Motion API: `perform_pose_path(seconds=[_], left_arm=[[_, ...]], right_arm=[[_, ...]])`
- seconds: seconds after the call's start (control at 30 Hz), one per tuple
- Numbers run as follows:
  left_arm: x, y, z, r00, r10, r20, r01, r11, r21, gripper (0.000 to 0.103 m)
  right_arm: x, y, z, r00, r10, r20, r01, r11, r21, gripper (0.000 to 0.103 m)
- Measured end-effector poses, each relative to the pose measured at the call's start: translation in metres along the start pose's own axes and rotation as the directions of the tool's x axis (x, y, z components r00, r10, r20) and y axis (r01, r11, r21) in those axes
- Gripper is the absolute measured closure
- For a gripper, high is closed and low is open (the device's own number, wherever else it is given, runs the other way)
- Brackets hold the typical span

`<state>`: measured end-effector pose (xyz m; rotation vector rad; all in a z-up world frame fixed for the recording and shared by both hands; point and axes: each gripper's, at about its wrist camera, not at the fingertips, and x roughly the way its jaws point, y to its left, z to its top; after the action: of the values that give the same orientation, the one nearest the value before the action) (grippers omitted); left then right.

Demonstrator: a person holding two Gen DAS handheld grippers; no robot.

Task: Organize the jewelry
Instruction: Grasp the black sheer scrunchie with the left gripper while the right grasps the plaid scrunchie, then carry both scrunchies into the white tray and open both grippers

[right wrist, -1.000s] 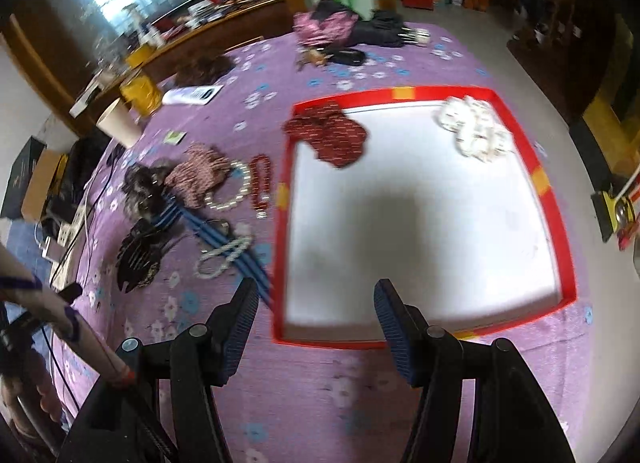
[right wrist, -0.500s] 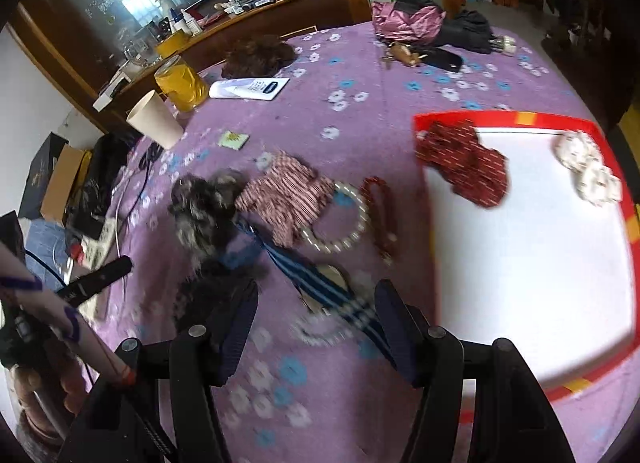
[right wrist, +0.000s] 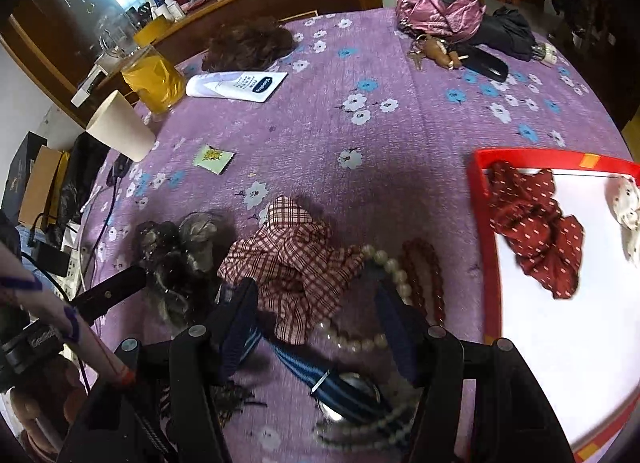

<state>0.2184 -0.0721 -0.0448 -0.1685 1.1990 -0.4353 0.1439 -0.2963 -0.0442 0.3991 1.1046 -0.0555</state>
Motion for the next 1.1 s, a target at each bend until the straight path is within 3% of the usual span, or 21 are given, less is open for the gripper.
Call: perform_pose_path(seconds=[0.07, 0.1, 0.13, 0.17, 0.2, 0.23, 0.27, 0.4, 0.7, 0.87, 1.1], left_arm=[[0.006, -0.003, -0.001, 1.000, 0.000, -0.017, 0.000, 1.000, 0.013, 0.050], [0.007, -0.004, -0.001, 1.000, -0.003, -0.018, 0.003, 1.000, 0.017, 0.067], [0.010, -0.006, -0.002, 1.000, -0.006, -0.030, 0.007, 1.000, 0.023, 0.078], [0.012, -0.007, -0.002, 0.999, -0.009, -0.046, 0.010, 1.000, 0.027, 0.092], [0.014, -0.009, -0.003, 0.998, -0.014, -0.056, 0.016, 0.999, 0.030, 0.096], [0.012, -0.010, -0.004, 0.999, -0.012, -0.052, 0.014, 0.999, 0.033, 0.098], [0.010, -0.011, -0.004, 0.999, -0.006, -0.048, 0.008, 0.999, 0.038, 0.099], [-0.015, -0.016, -0.007, 1.000, -0.006, -0.010, 0.006, 0.999, 0.041, 0.100], [-0.094, -0.017, -0.032, 0.994, -0.049, 0.101, 0.050, 0.999, -0.008, 0.100], [-0.136, -0.022, -0.061, 0.984, 0.017, 0.175, -0.014, 1.000, -0.017, 0.100], [-0.181, -0.033, -0.104, 0.970, 0.049, 0.238, -0.034, 0.997, -0.064, 0.100]], right_arm=[[0.006, 0.005, 0.002, 1.000, -0.003, -0.012, 0.002, 1.000, -0.023, 0.038], [0.008, 0.008, 0.002, 1.000, -0.009, -0.013, 0.009, 0.999, -0.040, 0.040], [0.010, 0.011, 0.002, 1.000, -0.017, -0.015, 0.016, 0.998, -0.059, 0.047], [0.012, 0.014, 0.002, 1.000, -0.022, -0.019, 0.020, 0.997, -0.072, 0.061], [0.014, 0.016, 0.002, 0.999, -0.024, -0.026, 0.022, 0.996, -0.086, 0.068], [0.015, 0.018, 0.001, 0.999, -0.026, -0.032, 0.022, 0.995, -0.098, 0.082], [0.015, 0.020, 0.001, 0.999, -0.028, -0.031, 0.024, 0.994, -0.107, 0.092], [-0.001, 0.026, -0.002, 1.000, -0.003, 0.003, 0.003, 0.992, -0.123, 0.098], [-0.050, 0.029, -0.017, 0.995, 0.089, 0.056, -0.082, 0.991, -0.108, 0.100], [-0.077, 0.031, -0.037, 0.989, 0.129, 0.066, -0.120, 0.985, -0.127, 0.100], [-0.124, 0.022, -0.075, 0.977, 0.194, 0.086, -0.181, 0.973, -0.145, 0.100]])
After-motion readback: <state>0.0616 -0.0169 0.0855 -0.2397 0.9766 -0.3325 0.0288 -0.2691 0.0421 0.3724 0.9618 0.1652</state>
